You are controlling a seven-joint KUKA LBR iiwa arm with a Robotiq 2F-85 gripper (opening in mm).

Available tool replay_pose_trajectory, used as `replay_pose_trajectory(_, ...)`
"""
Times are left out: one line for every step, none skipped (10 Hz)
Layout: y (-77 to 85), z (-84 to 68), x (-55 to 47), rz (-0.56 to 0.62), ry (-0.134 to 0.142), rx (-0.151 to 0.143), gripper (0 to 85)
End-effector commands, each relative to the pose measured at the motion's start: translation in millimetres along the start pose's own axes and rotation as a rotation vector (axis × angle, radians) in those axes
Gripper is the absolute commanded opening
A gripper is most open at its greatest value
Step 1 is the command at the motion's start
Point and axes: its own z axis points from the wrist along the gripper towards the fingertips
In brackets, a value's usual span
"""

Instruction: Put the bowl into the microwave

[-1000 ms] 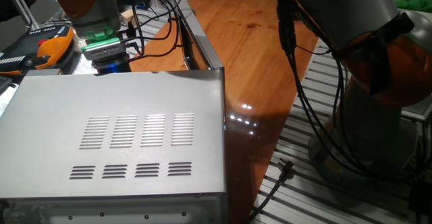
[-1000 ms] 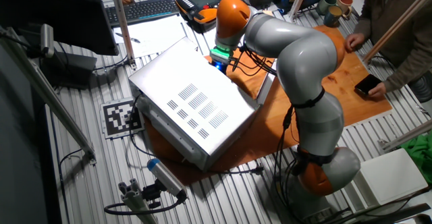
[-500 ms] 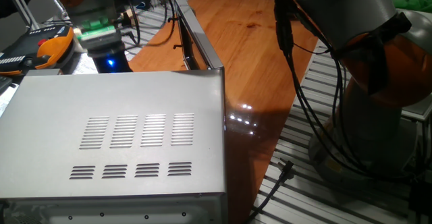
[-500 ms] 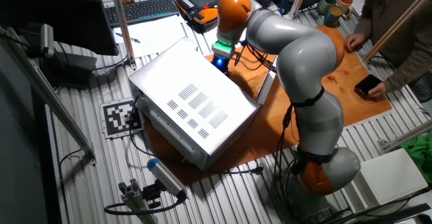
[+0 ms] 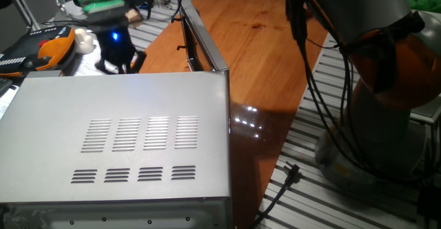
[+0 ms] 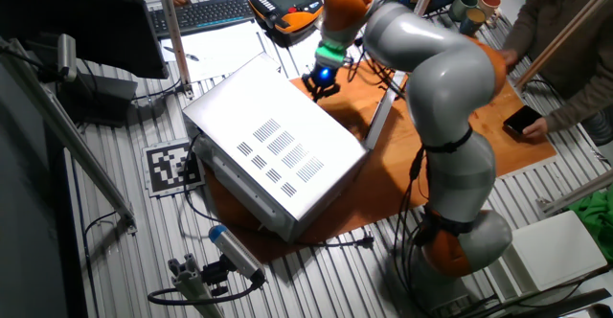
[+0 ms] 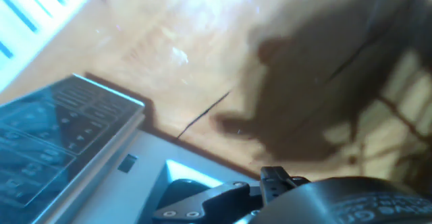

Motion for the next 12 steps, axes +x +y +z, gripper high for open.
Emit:
replay_pose_trajectory(-8.7, -20.6, -1.4, -0.018, -0.012, 0.007, 0.0)
replay_pose_trajectory(-18.5, -33.1, -2.7, -0.049, -0.021, 0.007, 0.0)
replay_pose_trajectory(-27.8, -40.0, -2.4, -0.076, -0.034, 0.008, 0.0)
replay_pose_trajectory(-36.3, -44.5, -0.2, -0.095, -0.058, 0.02, 0.0)
replay_pose_trajectory(-44.9, -47.7, 2.1, -0.131, -0.082, 0.04, 0.0)
replay_pose_trajectory(-51.4, -49.2, 5.7, -0.148, -0.097, 0.042, 0.0)
replay_pose_trajectory(-53.3, -49.1, 8.0, -0.162, -0.102, 0.04, 0.0)
replay_pose_trajectory(-51.3, -48.2, 8.6, -0.168, -0.103, 0.033, 0.0)
replay_pose_trajectory(-46.9, -46.1, 8.3, -0.172, -0.102, 0.028, 0.0)
replay_pose_trajectory(-38.1, -42.0, 7.6, -0.176, -0.111, 0.018, 0.0)
replay_pose_trajectory(-38.1, -42.0, 7.6, -0.181, -0.131, 0.034, 0.0)
replay_pose_trajectory(-38.1, -42.0, 7.6, -0.189, -0.154, 0.048, 0.0)
